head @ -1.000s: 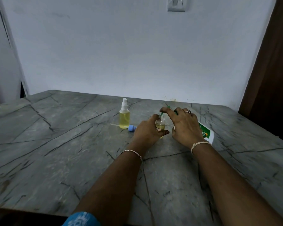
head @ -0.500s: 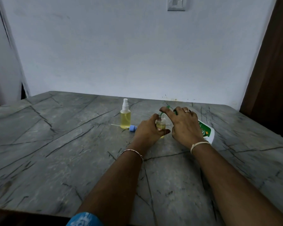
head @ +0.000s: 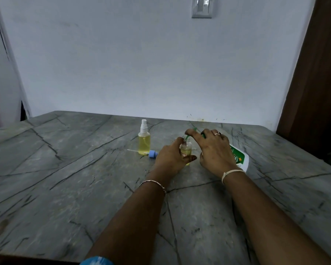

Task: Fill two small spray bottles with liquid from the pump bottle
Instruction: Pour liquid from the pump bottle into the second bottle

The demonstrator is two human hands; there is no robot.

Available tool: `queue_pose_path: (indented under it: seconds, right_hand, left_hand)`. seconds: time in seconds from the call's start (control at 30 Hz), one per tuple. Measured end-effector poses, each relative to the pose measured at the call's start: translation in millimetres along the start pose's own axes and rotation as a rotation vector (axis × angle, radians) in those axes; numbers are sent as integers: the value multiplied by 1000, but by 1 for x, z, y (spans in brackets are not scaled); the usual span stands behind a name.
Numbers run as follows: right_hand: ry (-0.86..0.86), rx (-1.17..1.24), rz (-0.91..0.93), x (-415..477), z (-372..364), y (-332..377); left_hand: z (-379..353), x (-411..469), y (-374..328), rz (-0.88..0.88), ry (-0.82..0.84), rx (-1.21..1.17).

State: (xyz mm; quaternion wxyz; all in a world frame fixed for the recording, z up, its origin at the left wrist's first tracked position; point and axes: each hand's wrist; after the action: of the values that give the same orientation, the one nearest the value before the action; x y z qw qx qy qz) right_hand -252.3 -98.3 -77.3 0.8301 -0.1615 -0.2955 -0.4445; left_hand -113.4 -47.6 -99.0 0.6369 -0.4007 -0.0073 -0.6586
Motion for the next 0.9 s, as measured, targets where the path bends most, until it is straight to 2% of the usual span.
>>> queue_pose_path:
  seconds: [0.9]
  right_hand:
    - [26, 42, -4, 2, 4, 0]
  left_hand:
    - [0, 3, 4, -21, -18, -38]
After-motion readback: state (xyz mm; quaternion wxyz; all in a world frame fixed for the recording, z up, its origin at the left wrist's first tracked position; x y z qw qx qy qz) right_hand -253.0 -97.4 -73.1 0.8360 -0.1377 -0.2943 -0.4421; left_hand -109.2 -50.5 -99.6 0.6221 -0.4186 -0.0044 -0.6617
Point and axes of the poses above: each hand's wrist, its own x-axis towards the middle knuckle, its own z-axis out of the back of the hand, y = z × x, and after that the axes turned 9 degrees about -z, right-handed
